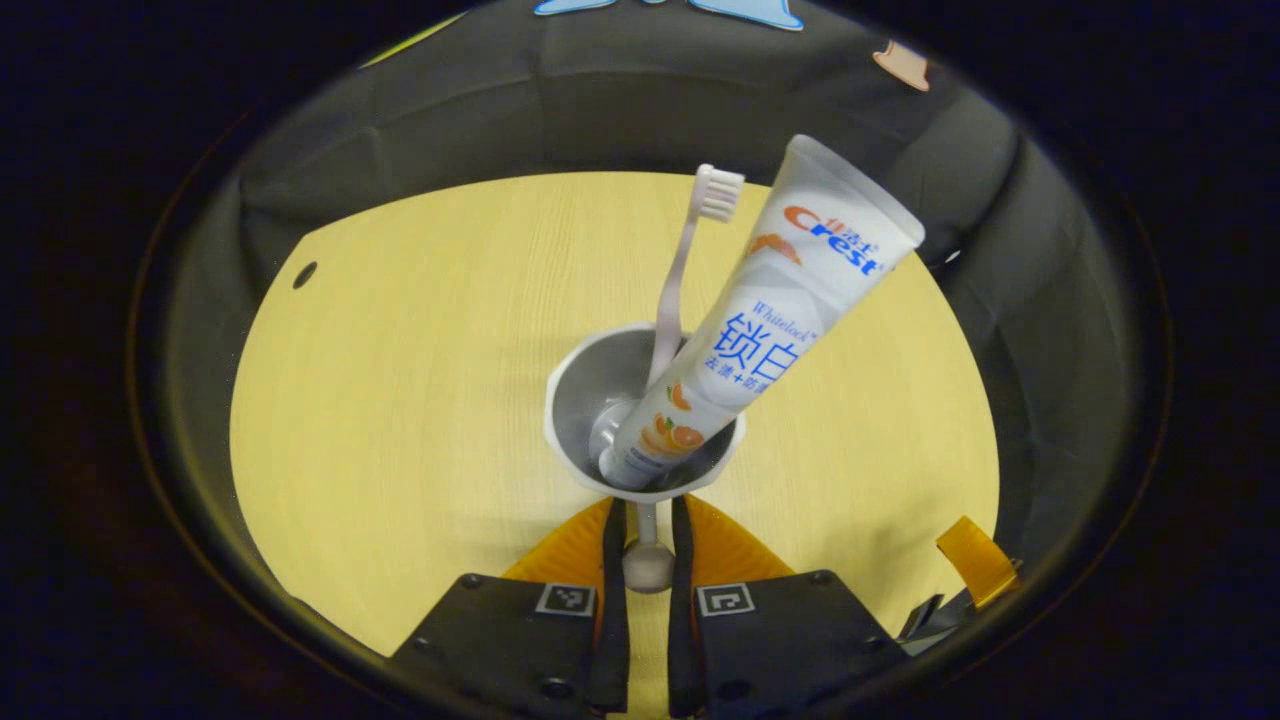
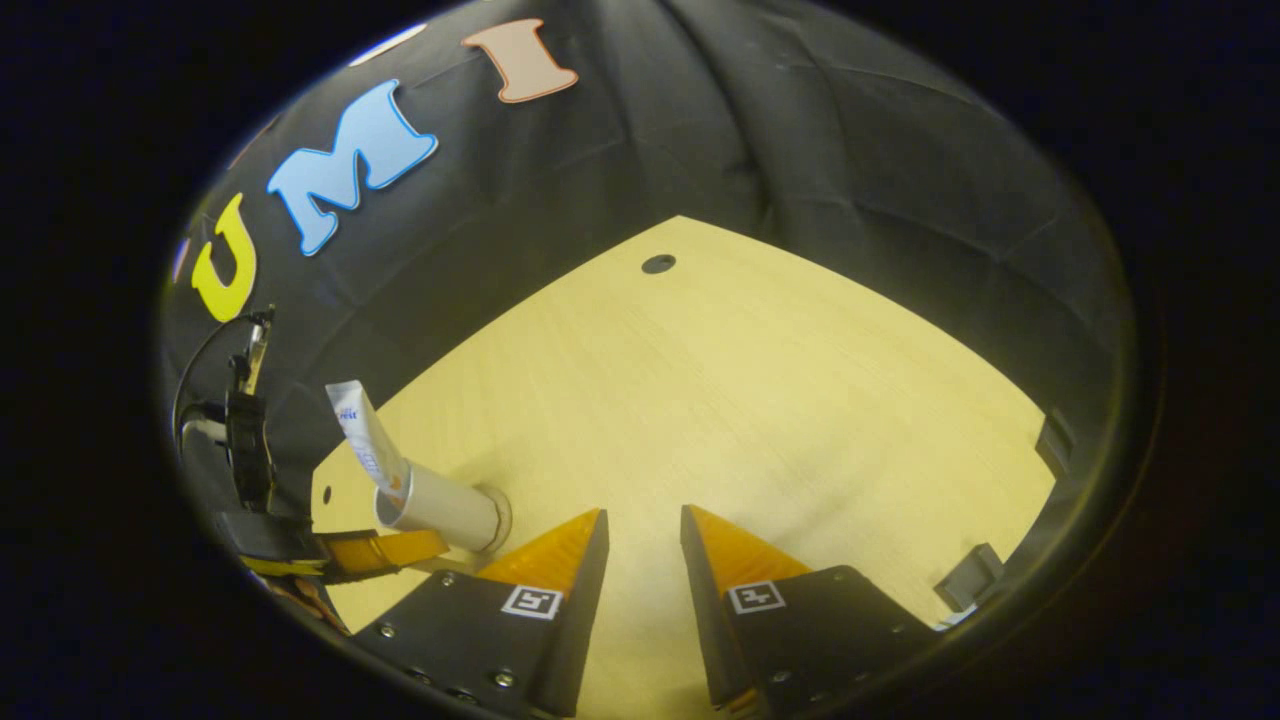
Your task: Put the toothbrush and toothpaste on the desktop into the cup, then pick up the cup and place it on the coaster on the desktop.
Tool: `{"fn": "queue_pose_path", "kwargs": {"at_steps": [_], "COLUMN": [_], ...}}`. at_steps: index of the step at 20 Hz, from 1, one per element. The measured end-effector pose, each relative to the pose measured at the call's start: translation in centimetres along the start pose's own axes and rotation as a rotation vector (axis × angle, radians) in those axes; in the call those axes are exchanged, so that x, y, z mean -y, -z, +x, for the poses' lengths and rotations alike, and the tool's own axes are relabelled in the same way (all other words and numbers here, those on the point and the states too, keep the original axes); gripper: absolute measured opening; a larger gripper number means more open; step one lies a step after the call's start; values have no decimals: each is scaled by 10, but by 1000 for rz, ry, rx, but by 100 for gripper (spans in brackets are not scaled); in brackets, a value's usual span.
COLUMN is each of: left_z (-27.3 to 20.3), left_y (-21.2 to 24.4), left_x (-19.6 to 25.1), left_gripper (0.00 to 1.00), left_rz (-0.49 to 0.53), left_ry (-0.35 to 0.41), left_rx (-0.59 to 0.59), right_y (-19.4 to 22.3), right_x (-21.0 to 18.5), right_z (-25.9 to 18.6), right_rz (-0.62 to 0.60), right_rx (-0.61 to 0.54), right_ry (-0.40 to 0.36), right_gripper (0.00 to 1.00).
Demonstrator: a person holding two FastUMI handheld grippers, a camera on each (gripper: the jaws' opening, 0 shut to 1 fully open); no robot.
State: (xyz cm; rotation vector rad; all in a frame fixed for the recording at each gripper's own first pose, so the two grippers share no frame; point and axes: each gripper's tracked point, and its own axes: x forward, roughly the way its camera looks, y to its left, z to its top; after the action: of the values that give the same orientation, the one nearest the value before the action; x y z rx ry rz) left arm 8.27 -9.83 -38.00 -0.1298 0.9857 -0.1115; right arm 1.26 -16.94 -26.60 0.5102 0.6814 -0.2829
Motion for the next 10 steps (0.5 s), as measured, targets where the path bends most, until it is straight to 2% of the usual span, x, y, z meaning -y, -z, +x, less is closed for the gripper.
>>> {"fn": "queue_pose_path", "kwargs": {"at_steps": [2,5,6,7,8,9,10], "left_z": [-1,0,0,-3,-4,-6,-10], "left_y": [1,1,2,2,3,1,1], "left_x": [0,-2,1,5,5,5,6], "left_gripper": [24,30,30,39,36,37,41], "left_rz": [16,18,7,-1,-3,3,8], "left_ry": [-10,-6,7,9,14,13,22], "left_rx": [14,22,32,33,33,36,45], "right_y": [1,3,3,4,4,4,3], "right_x": [0,-3,-4,-5,-6,-8,-9], "right_z": [-1,-3,-4,-5,-6,-6,-8], "right_rz": [-2,-8,-12,-14,-17,-21,-25], "right_rx": [-5,-9,-10,-11,-9,-10,-9], "right_ry": [-4,-11,-15,-18,-22,-26,-30], "right_gripper": [43,43,46,43,46,43,43]}}
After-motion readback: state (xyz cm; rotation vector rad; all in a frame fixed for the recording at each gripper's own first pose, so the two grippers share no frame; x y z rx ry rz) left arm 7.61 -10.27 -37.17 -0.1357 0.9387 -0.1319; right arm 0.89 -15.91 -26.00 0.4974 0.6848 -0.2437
